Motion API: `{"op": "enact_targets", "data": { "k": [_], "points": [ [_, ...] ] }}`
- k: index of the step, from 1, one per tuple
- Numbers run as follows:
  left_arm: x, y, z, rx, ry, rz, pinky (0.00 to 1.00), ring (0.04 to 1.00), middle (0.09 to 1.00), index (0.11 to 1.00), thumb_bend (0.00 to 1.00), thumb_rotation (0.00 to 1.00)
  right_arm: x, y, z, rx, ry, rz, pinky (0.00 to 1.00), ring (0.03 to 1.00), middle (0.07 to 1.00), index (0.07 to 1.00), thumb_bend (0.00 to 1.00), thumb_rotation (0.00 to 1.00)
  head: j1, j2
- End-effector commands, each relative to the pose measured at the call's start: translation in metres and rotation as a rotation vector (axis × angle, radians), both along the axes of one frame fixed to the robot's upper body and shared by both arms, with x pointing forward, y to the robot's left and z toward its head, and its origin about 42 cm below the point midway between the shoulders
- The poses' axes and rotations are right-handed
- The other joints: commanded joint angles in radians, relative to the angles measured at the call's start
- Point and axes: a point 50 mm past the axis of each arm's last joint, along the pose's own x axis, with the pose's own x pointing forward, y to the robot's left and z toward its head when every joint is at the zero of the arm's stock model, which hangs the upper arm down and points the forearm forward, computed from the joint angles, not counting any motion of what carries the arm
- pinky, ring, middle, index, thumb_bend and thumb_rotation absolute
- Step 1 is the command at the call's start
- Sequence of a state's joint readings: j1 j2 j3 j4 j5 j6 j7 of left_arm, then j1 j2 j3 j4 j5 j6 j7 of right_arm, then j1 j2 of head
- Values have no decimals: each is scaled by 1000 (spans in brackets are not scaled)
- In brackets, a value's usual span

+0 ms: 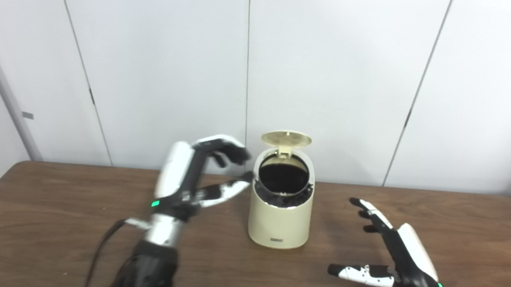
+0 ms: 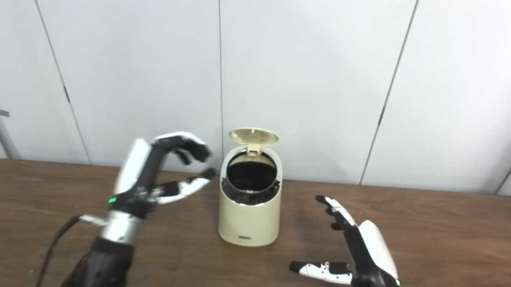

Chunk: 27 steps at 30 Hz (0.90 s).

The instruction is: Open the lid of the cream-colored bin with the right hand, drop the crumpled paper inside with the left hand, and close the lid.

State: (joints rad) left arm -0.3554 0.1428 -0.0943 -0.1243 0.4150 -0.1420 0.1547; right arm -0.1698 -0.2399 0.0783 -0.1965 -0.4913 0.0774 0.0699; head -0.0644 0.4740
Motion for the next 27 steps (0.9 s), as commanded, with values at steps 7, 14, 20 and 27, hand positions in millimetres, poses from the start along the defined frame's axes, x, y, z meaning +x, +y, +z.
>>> {"op": "enact_targets", "data": {
  "k": [7,14,20,27],
  "points": [
    [-25,30,-8,-11,49,7,518,622,680,698,745,11,20,1,40,-15,-127,26,808,893,927,893,752,362,-9,-3],
    [-44,40,-37,-32,169,2,586,688,721,768,757,49,35,4,61,-20,-195,71,764,866,921,874,747,335,-8,-4],
    [-54,41,-61,-26,240,8,600,703,744,783,730,92,49,3,80,-98,-246,70,847,938,918,875,748,381,-4,-6],
    [-64,50,-84,-14,311,13,588,692,739,780,725,71,58,9,99,-123,-268,75,786,903,895,873,755,391,-4,-9]
  ]
}}
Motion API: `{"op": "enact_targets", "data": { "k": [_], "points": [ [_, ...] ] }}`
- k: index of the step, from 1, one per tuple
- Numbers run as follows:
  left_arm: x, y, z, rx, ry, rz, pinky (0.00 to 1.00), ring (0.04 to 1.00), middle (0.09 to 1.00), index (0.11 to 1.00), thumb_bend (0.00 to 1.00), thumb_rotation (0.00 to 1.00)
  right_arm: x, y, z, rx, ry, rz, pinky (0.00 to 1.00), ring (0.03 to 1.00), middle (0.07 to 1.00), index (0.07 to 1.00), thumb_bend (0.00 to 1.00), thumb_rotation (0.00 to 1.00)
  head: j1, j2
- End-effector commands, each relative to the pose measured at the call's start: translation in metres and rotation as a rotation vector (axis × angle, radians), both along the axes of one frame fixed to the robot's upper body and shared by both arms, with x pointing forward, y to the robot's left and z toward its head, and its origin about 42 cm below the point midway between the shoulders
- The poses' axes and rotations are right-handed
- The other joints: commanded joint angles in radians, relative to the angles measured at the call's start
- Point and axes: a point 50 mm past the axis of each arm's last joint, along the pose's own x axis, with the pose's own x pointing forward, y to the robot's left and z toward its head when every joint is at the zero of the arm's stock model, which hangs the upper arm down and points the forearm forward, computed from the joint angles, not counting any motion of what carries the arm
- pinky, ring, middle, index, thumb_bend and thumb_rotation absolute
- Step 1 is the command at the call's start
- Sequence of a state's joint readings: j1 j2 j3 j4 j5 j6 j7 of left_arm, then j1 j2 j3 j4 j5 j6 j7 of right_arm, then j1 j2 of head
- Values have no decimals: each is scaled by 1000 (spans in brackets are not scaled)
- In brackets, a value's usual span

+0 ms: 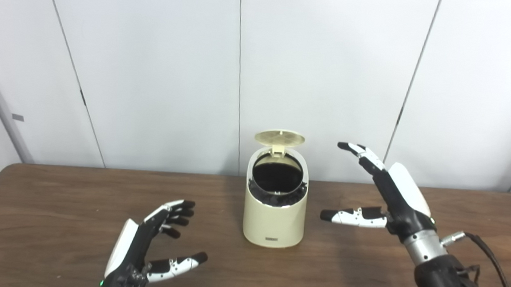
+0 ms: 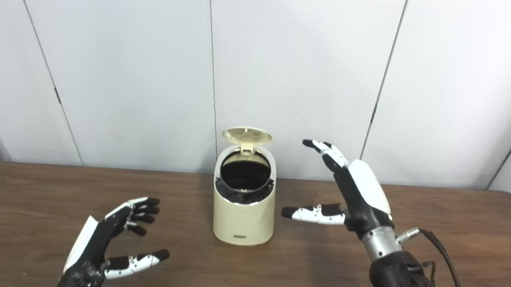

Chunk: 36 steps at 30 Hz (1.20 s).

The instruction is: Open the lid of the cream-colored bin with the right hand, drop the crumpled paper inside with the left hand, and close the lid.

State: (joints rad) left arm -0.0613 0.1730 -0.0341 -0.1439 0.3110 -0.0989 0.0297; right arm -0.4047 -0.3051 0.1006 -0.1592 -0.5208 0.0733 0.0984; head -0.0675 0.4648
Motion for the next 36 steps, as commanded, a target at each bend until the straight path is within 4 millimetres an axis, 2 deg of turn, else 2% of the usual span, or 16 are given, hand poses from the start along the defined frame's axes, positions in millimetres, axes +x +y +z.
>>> {"op": "enact_targets", "data": {
  "k": [1,3,7,14,20,29,33,36],
  "points": [
    [-1,4,4,16,-43,-19,588,692,739,780,725,71,5,3,29,-15,-92,23,786,903,895,873,755,391,1,1],
    [-4,6,-2,20,-25,-20,583,687,734,778,726,70,8,5,33,-12,-96,37,744,864,893,874,742,363,3,-1],
    [-10,7,-17,16,23,-16,582,689,734,778,734,56,14,12,47,-27,-110,76,724,842,895,880,725,343,4,-3],
    [-14,3,-29,27,51,-23,626,703,730,777,740,7,25,25,68,-59,-125,106,658,797,878,867,712,437,9,-7],
    [-14,0,-32,29,52,-28,619,701,731,776,739,15,31,35,79,-106,-92,108,692,839,890,865,681,483,15,-11],
    [-12,-2,-31,34,48,-32,653,714,728,773,742,9,41,48,87,-169,-104,129,663,832,874,849,685,526,20,-13],
    [-12,-2,-29,28,42,-38,642,708,726,771,750,4,45,54,89,-229,-117,133,711,850,868,847,694,574,20,-14],
    [-11,-3,-28,27,43,-41,637,702,723,771,752,0,46,57,91,-250,-119,142,711,853,863,844,684,559,18,-13]
  ]
}}
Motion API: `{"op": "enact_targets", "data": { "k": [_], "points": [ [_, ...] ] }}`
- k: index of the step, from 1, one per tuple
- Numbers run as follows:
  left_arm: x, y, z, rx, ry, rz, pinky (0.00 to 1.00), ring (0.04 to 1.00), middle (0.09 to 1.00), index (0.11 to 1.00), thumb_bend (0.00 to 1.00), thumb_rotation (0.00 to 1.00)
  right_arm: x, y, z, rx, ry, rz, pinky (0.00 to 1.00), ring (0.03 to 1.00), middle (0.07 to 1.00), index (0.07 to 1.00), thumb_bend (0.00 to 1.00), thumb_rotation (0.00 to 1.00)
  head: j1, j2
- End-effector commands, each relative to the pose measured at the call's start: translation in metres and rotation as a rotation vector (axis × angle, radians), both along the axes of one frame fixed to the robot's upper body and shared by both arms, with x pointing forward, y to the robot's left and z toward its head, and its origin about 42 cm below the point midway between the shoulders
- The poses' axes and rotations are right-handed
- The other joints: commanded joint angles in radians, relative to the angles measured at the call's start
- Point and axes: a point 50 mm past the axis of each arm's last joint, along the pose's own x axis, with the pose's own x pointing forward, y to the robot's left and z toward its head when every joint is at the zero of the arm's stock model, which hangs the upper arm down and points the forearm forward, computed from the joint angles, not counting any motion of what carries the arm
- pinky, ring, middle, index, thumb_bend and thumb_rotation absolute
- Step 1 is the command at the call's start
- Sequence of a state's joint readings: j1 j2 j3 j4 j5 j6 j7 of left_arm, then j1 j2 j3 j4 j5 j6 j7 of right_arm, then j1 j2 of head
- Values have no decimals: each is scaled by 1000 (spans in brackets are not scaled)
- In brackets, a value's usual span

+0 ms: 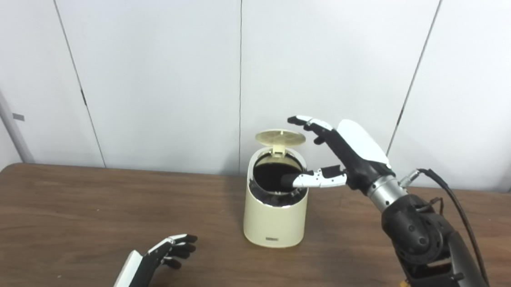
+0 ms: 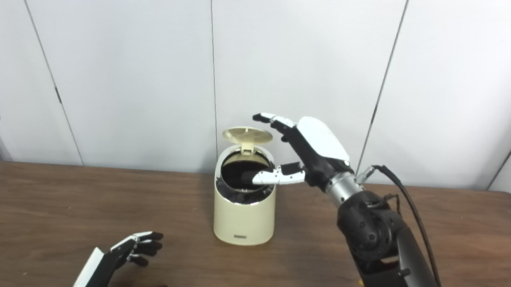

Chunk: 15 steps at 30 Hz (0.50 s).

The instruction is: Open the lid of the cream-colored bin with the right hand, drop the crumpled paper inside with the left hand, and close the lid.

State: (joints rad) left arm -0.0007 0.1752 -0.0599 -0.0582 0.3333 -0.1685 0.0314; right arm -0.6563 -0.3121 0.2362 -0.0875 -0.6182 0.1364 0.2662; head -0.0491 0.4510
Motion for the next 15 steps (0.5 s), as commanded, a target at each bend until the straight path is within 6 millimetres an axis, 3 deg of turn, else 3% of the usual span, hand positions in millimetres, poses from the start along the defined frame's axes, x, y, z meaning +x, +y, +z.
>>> {"op": "enact_targets", "data": {
  "k": [1,8,15],
  "points": [
    [6,-2,10,-2,-39,-19,641,703,723,772,751,0,3,4,33,-24,-107,27,704,852,861,841,680,544,2,2],
    [6,-4,11,-2,-40,-19,633,702,723,771,748,7,3,10,36,-57,-106,50,747,898,858,834,679,520,6,8],
    [6,-5,12,-11,-35,-20,605,694,721,772,752,0,-3,11,37,-92,-123,70,726,909,838,813,689,543,6,10]
  ]
}}
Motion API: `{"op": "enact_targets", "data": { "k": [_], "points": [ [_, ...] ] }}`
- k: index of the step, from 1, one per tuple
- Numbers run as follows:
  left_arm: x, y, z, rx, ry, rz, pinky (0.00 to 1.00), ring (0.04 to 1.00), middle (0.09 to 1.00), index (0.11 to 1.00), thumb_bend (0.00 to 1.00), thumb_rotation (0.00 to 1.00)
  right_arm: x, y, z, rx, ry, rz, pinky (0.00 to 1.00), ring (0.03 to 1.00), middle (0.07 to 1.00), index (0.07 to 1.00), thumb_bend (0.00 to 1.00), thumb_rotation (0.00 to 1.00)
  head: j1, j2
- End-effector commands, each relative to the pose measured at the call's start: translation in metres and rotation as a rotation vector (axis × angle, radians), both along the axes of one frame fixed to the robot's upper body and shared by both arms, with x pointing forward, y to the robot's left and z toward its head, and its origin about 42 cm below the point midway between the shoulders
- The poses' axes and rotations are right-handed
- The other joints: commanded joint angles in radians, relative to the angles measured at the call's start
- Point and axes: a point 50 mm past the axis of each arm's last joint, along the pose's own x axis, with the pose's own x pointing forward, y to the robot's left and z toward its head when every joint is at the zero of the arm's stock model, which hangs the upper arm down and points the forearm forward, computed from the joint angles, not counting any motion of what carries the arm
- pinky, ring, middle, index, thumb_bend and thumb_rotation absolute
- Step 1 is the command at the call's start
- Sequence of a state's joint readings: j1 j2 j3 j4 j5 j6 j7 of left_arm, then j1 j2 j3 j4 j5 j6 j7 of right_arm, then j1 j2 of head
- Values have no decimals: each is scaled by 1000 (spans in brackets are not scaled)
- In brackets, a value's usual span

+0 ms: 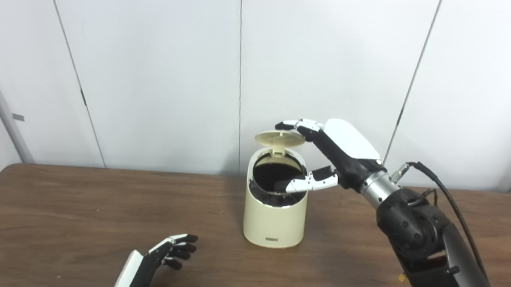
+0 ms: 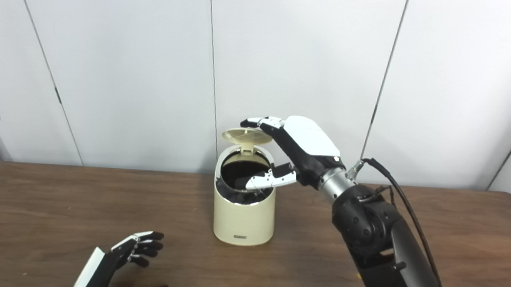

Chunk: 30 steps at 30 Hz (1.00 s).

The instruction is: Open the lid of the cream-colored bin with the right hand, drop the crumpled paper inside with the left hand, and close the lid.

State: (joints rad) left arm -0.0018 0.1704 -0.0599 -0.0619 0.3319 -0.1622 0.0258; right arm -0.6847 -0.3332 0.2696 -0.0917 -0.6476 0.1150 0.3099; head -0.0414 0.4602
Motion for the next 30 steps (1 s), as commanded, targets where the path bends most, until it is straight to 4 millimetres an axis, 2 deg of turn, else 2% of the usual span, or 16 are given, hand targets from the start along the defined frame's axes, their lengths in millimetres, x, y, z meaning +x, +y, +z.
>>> {"op": "enact_targets", "data": {
  "k": [1,13,18,30],
  "points": [
    [5,-3,12,-6,-41,-18,609,694,721,771,754,0,-5,4,29,-6,-105,40,727,911,831,807,690,542,-1,5],
    [7,-3,12,0,-46,-23,609,684,717,768,747,0,-15,-4,21,-41,-119,36,745,866,710,693,664,511,2,14],
    [6,-3,15,3,-42,-21,623,693,719,768,745,6,-17,-7,15,-62,-114,47,839,845,660,638,671,511,6,21],
    [5,-5,17,-8,-80,-6,587,669,701,749,741,12,-13,-10,-5,-156,-103,52,872,832,645,631,682,536,16,37]
  ]
}}
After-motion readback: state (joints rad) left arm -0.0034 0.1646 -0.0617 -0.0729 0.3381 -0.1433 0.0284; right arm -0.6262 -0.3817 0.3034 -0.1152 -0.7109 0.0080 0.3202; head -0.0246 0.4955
